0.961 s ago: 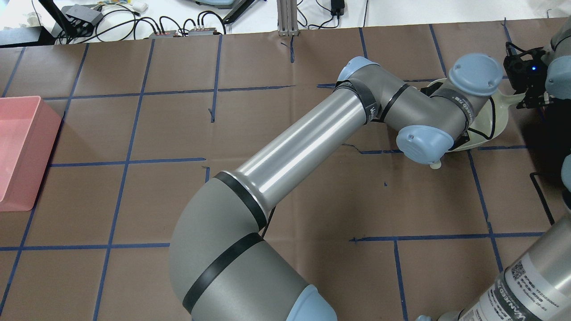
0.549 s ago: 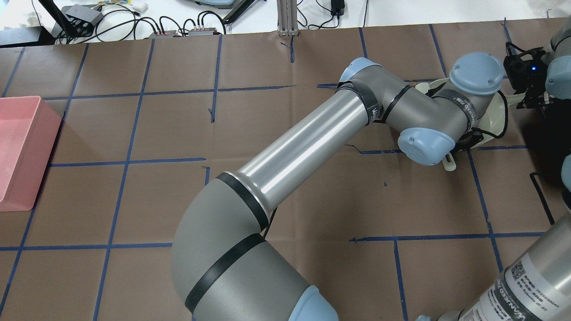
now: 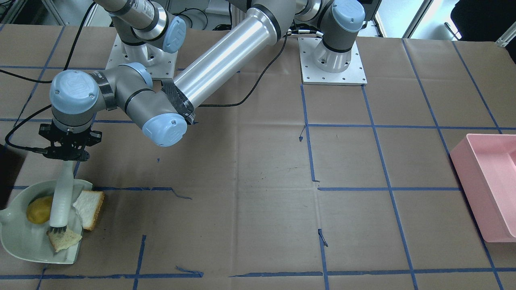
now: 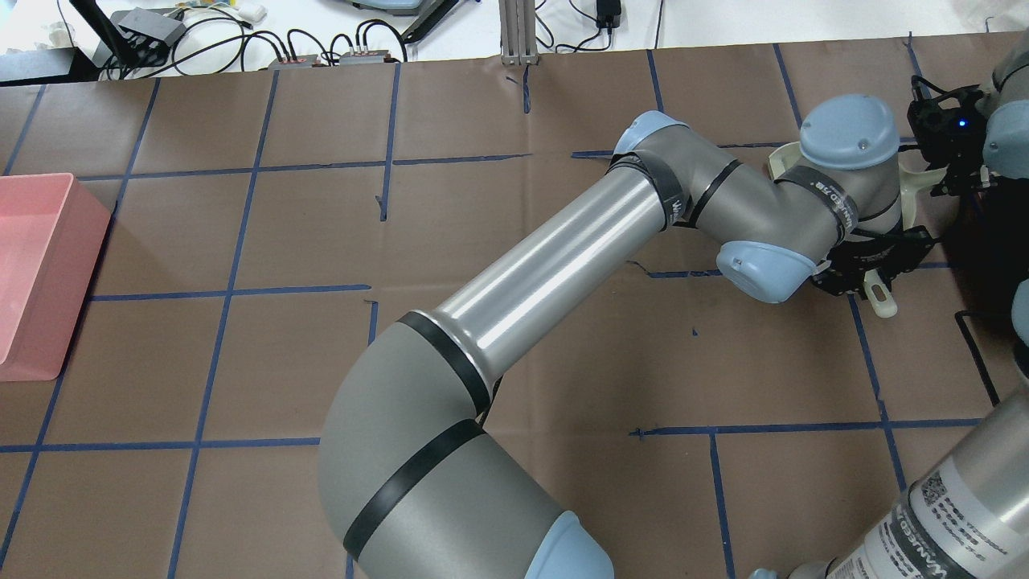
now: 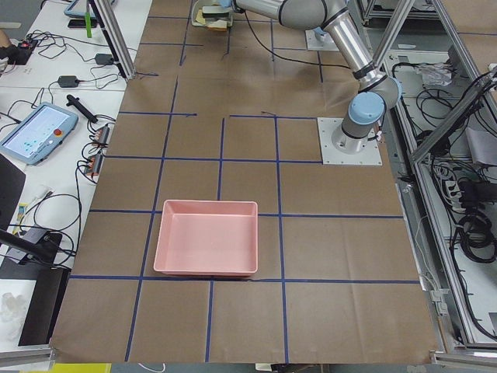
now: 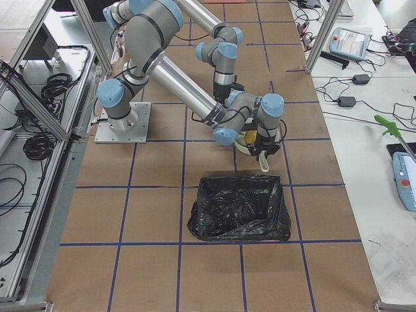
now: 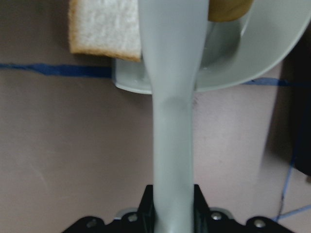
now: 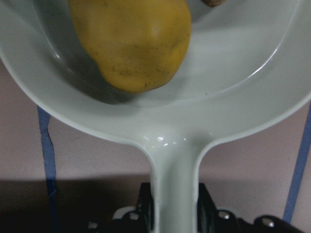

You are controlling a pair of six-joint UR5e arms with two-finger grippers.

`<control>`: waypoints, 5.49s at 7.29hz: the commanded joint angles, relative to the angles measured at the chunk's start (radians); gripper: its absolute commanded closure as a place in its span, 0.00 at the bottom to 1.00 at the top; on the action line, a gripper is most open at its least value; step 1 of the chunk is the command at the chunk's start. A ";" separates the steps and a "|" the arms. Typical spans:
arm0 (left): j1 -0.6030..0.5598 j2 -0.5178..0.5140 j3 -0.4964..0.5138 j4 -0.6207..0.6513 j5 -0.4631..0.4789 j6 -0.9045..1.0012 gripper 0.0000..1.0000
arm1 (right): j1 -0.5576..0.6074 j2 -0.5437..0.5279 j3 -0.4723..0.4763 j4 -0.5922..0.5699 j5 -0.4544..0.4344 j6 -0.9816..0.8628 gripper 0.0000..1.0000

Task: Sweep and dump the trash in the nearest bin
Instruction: 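Sweep the bread and yellow object into the dustpan with the left-held brush, then sweep the remaining bread slice into the dustpan with the brush, then lift the loaded dustpan with the right gripper while the left arm withdraws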

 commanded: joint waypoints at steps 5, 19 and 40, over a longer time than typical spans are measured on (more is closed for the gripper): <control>0.000 0.051 -0.044 -0.261 0.321 -0.007 1.00 | 0.012 0.003 0.000 0.003 0.013 0.000 1.00; 0.000 0.030 -0.027 -0.138 0.148 0.008 1.00 | 0.015 0.000 -0.001 0.025 0.023 0.002 1.00; 0.046 0.988 -1.471 0.042 0.354 0.203 1.00 | 0.046 -0.306 -0.015 0.374 0.100 0.061 1.00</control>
